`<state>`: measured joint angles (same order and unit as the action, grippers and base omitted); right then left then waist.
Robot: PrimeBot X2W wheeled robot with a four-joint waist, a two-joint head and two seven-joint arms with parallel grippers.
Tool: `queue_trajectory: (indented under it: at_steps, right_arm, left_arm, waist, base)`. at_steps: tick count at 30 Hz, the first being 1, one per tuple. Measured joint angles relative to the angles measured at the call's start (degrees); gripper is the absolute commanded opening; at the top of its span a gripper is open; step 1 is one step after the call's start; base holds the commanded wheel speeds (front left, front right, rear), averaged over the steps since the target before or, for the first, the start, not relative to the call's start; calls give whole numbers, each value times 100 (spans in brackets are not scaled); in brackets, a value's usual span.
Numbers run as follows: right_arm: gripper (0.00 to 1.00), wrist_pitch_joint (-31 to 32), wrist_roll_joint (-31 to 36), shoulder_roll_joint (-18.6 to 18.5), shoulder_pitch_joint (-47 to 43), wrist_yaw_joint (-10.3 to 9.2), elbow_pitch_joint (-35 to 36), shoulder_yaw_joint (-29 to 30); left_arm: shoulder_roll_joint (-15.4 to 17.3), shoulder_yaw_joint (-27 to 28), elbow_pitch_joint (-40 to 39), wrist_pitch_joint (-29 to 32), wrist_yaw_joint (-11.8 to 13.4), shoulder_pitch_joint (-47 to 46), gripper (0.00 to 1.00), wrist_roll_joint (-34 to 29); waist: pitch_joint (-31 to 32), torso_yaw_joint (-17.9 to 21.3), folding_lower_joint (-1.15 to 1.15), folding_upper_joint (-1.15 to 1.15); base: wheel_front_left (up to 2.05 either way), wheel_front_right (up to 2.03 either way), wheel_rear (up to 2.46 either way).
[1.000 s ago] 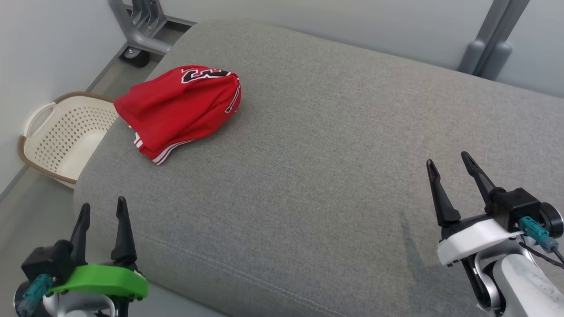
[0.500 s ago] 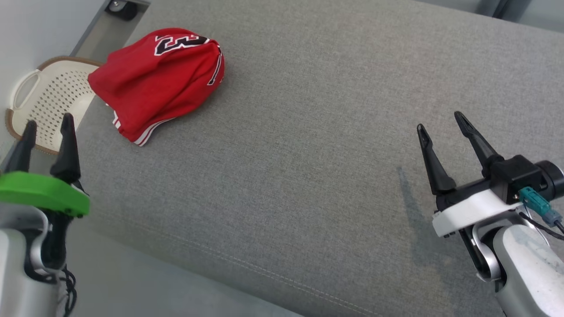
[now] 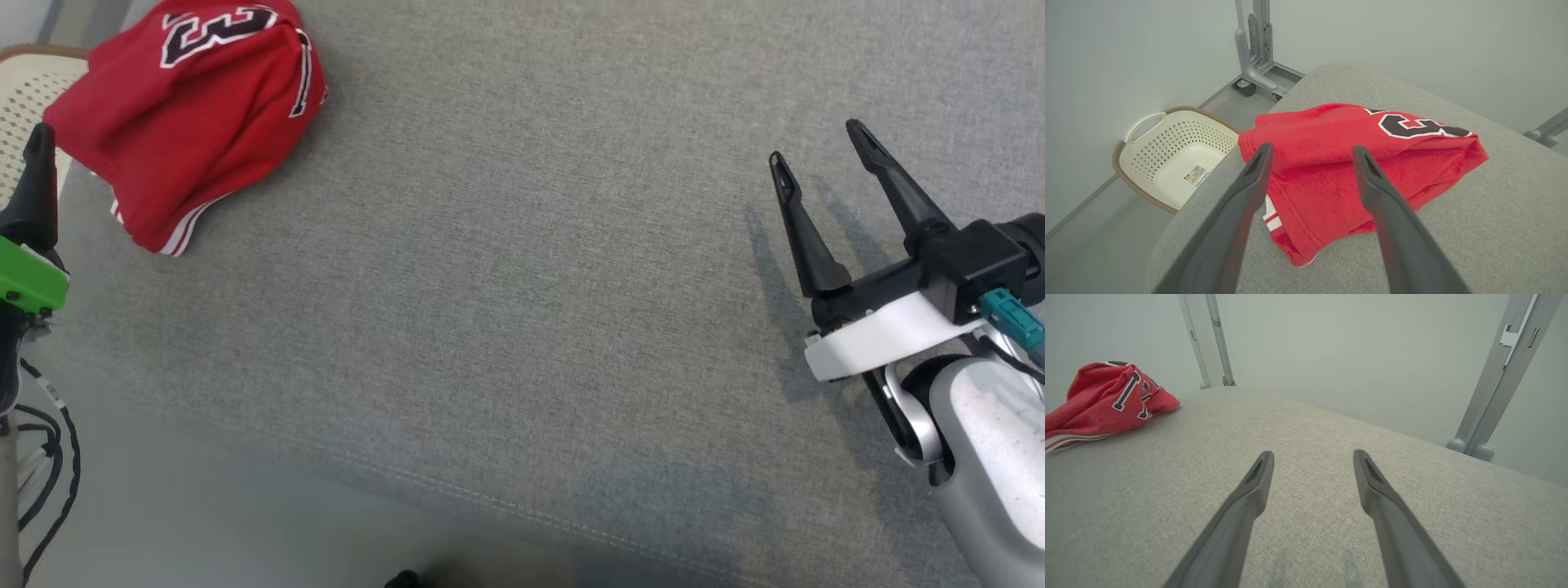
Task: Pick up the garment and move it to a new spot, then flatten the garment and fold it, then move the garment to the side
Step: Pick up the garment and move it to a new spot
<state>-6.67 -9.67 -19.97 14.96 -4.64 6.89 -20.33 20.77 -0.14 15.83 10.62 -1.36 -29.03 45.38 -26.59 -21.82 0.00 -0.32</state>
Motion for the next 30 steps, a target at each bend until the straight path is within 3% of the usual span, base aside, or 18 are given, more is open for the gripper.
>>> queue_trajectory:
  at_steps: [8,20,21,22,30]
  right_arm:
    - [100,177,192,-209,420,-1,337,177]
    - [100,198,319,-327,776,2,401,225]
    - [100,164,319,-327,809,1,394,227]
    - [100,156,319,-324,820,1,383,231]
    - [100,-73,281,-129,816,-1,149,219]
  left_arm:
    - [-60,2,254,311,-222,-655,100,376]
    - [-290,22,1252,538,-225,-1044,100,637]
    - [-277,24,1327,520,-235,-1070,55,620]
    - [-266,31,1379,494,-259,-1098,0,620]
    - [-79,-70,1477,238,-439,-1314,0,346]
  waist:
    - [-630,173,0,0]
    - [-1274,325,1,0]
    - [-1282,350,0,0]
    - [-1280,376,1,0]
    - [-1065,503,1,0]
  base:
    - [0,0,0]
    - [0,0,0]
    - [0,0,0]
    - [0,0,0]
    - [0,0,0]
